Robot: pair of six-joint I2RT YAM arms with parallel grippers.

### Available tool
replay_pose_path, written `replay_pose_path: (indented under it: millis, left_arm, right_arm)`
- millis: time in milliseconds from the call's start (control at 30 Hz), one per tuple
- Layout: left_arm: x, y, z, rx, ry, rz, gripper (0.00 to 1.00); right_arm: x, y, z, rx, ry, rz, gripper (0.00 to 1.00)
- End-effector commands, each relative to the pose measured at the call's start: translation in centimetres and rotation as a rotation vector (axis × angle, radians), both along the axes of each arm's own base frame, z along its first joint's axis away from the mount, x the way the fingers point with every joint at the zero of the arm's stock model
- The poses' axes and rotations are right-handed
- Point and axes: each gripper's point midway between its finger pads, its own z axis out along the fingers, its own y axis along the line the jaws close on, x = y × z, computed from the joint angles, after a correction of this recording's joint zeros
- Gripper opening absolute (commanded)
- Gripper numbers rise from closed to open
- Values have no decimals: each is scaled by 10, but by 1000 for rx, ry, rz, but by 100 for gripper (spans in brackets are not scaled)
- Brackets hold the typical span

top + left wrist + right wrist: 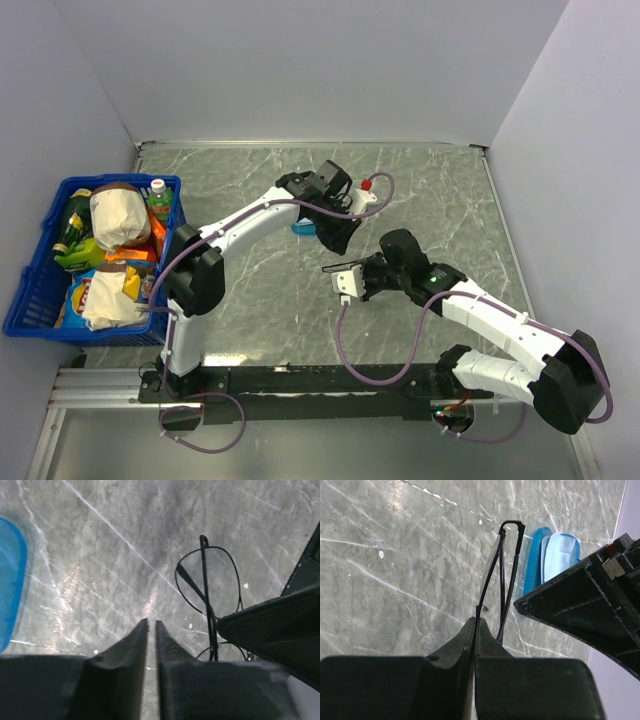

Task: Organize the sunglasses
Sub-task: Fold the left temple of the sunglasses with the sunglasses, then place the sunglasses at the center of the board.

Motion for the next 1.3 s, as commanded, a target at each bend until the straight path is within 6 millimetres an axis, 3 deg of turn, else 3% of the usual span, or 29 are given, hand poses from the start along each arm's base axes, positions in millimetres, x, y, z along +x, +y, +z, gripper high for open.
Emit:
replay_pose_path:
  millis: [0,133,267,433,500,767,1033,1267]
  left_arm:
    - [21,1,21,-33,-76,60,37]
    - [39,15,33,-61,-98,132,57]
    - [65,42,46,-104,-106,231,76]
    - [77,65,61,-155,-107,296,88]
    - [81,72,66,-167,-125,318,99]
    - [90,84,74,-176,-165,379,97]
    - [105,109,91,-217,-204,474,96]
    - [106,119,93,-226,-219,509,96]
  right_arm:
    - [5,4,10,30,-22,2,0]
    - [5,4,8,24,-16,5,0]
    - [4,4,6,20,-10,5,0]
    - [5,5,5,19,-1,6,0]
    - [5,5,5,22,4,5,0]
    - [10,9,10,91,129,-70,0]
    - [23,0,10,164,485,-220,0]
    - [36,-10,10,241,754,-326,0]
